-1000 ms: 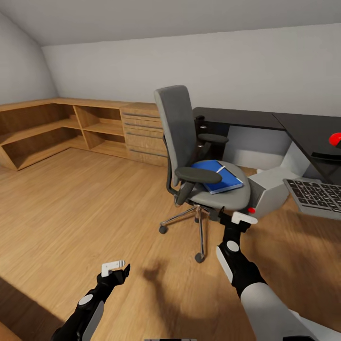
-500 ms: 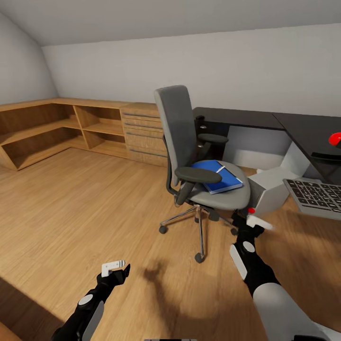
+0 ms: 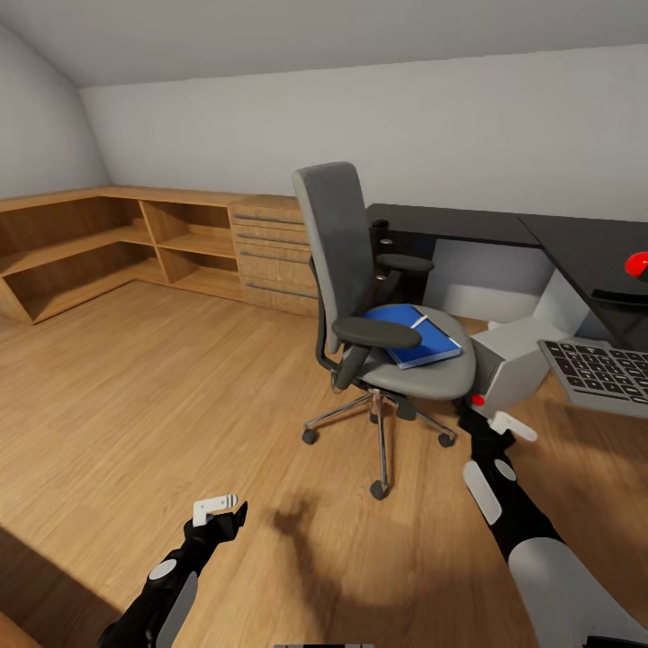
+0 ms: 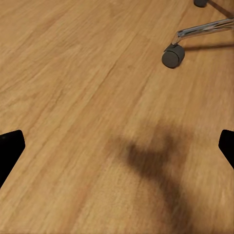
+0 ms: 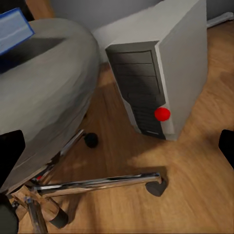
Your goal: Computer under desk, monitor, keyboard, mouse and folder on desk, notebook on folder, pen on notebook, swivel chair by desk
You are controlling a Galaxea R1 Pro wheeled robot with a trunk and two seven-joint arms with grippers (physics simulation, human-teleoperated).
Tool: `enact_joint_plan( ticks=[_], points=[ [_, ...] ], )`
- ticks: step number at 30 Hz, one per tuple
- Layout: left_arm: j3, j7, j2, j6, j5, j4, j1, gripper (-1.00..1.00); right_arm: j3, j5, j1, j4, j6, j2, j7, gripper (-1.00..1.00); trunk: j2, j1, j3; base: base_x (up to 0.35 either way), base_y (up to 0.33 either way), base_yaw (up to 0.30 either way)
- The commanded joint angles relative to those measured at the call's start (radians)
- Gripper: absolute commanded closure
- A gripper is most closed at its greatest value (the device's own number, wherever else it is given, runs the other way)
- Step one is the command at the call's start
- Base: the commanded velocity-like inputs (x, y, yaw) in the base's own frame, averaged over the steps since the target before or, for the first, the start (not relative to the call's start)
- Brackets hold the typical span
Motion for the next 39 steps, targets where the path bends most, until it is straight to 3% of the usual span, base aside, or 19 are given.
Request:
enact_joint_plan(
  ticks=[1,8,14,24,31,39],
  points=[
    [0.005,-0.009,-0.001,-0.001,0.009,0.001,0.000,-1.00,0.002,-0.019,0.000,0.000,-0.002,-0.005,0.007,-1.00,0.000,0.000,-0.001,0.000,0.000,0.000],
    [0.005,-0.009,-0.001,-0.002,0.008,0.001,0.000,-1.00,0.002,-0.085,0.000,0.001,0.019,-0.031,0.055,-1.00,0.000,0.000,-0.001,0.000,0.000,0.000],
    [0.005,-0.009,-0.001,-0.002,0.008,0.001,-0.001,-1.00,0.002,-0.179,0.000,0.001,0.090,-0.061,0.100,-1.00,0.000,0.000,-0.001,0.000,0.000,0.000],
    [0.005,-0.009,-0.001,-0.002,0.008,0.001,0.000,-1.00,0.002,-0.299,0.000,0.001,0.182,-0.096,0.176,-1.00,0.000,0.000,-0.001,0.000,0.000,0.000],
    [0.004,-0.009,-0.001,-0.002,0.008,0.002,0.000,-1.00,0.002,-0.322,0.000,-0.001,0.193,-0.100,0.184,-1.00,0.000,0.000,-0.001,0.000,0.000,0.000],
    [0.008,-0.008,-0.007,-0.008,0.008,0.006,0.002,-1.00,0.008,-0.318,-0.006,-0.009,0.190,-0.095,0.203,-1.00,0.000,0.000,-0.001,0.000,0.000,0.000]
  ],
)
